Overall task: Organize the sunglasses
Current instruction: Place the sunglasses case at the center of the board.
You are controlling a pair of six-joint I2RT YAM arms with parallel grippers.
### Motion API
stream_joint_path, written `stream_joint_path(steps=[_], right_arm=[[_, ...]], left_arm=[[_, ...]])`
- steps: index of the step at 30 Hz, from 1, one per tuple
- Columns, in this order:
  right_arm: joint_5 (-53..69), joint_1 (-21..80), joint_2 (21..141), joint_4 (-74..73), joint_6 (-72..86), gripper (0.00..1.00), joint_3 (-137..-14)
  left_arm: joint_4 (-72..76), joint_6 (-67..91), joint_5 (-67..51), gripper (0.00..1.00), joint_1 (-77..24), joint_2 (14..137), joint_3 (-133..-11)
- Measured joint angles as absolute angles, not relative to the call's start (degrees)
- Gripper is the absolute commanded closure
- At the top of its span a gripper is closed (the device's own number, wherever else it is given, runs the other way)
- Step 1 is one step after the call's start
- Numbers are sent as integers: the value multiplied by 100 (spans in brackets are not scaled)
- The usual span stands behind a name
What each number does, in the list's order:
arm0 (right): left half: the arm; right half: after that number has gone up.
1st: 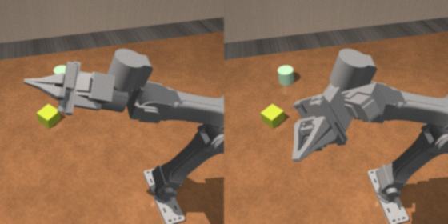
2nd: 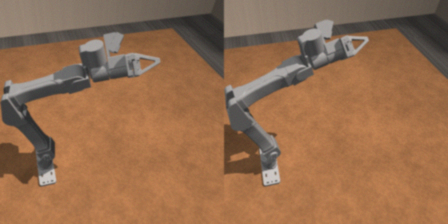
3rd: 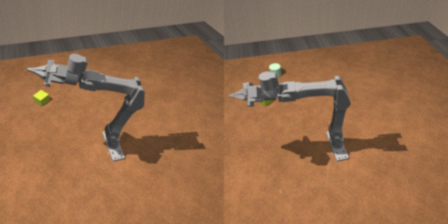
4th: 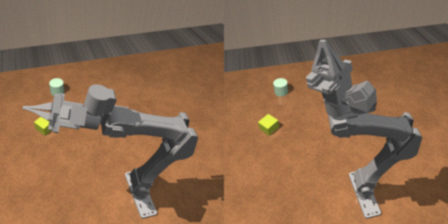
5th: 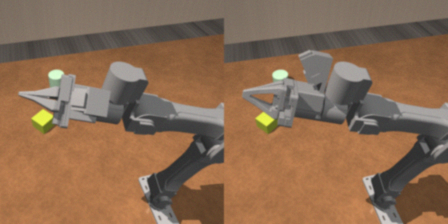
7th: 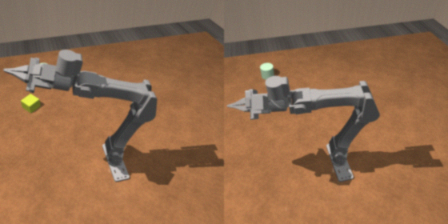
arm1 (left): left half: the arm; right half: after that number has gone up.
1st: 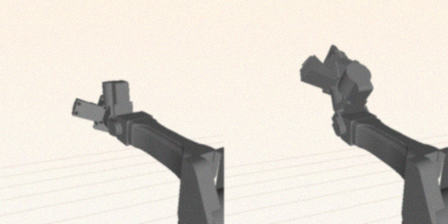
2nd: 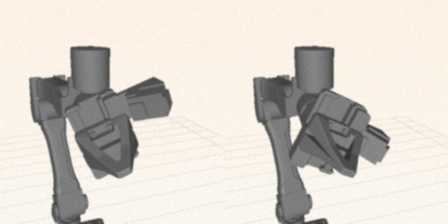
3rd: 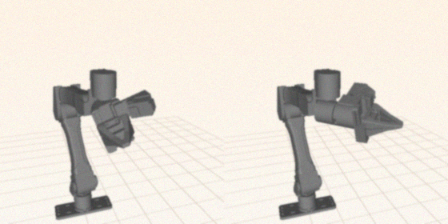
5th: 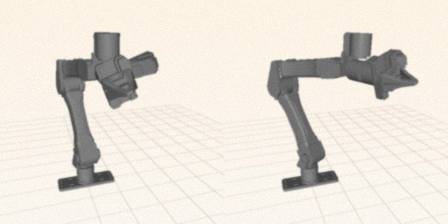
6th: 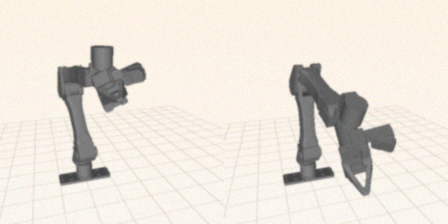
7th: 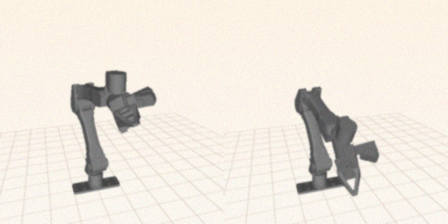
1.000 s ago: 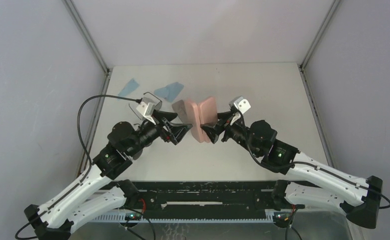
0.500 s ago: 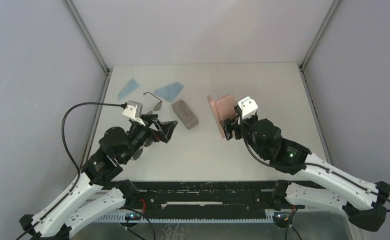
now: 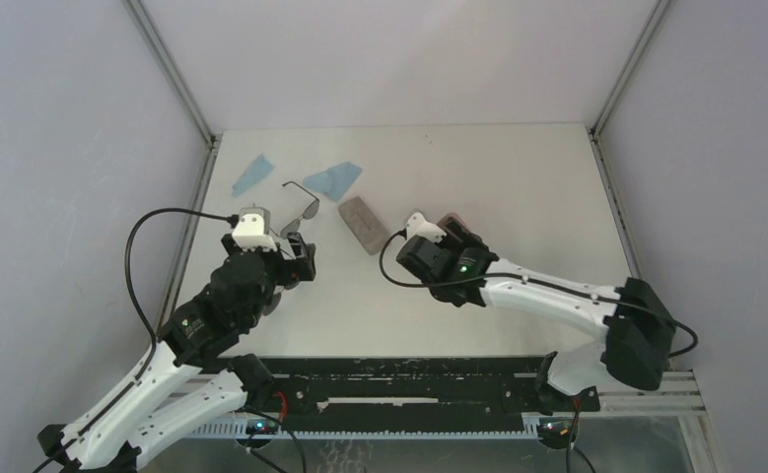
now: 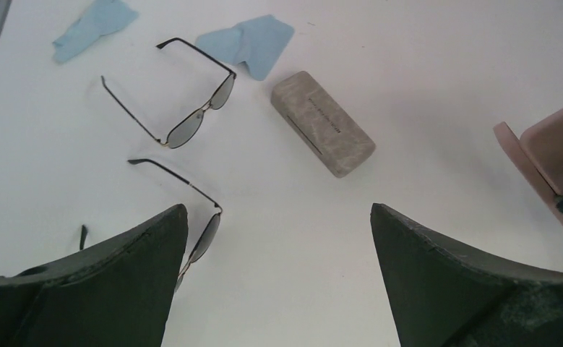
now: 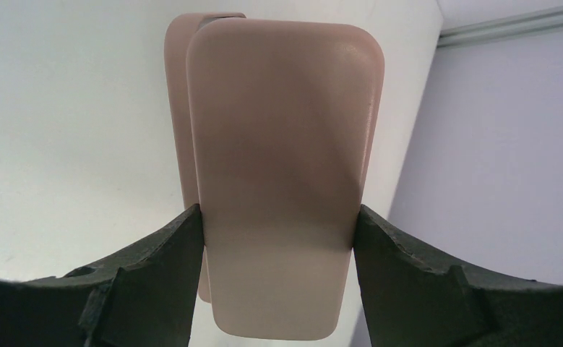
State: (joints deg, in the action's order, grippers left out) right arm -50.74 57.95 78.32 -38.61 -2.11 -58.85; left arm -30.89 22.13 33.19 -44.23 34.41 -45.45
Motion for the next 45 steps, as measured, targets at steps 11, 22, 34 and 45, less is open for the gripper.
stream_joint_path(steps=[11,22,34,45], right_arm=[[-5489,5824,9286,-3887,-202,82,-6211],[-5496,5826,10051,-3649,-89,68,-6233],[-5540,5983,10368,-3566,-91,35,-6243],[-5483,6049,10368,-3424,-106,27,-6243]], left_arm=[[-3389,2362,3736,0,-4423,3181,-4545],[-3391,2449,3734,0,-4423,3166,-4545],[-3391,2493,3723,0,-4423,3179,-4545],[-3389,2512,3682,0,-4423,3188,-4545]])
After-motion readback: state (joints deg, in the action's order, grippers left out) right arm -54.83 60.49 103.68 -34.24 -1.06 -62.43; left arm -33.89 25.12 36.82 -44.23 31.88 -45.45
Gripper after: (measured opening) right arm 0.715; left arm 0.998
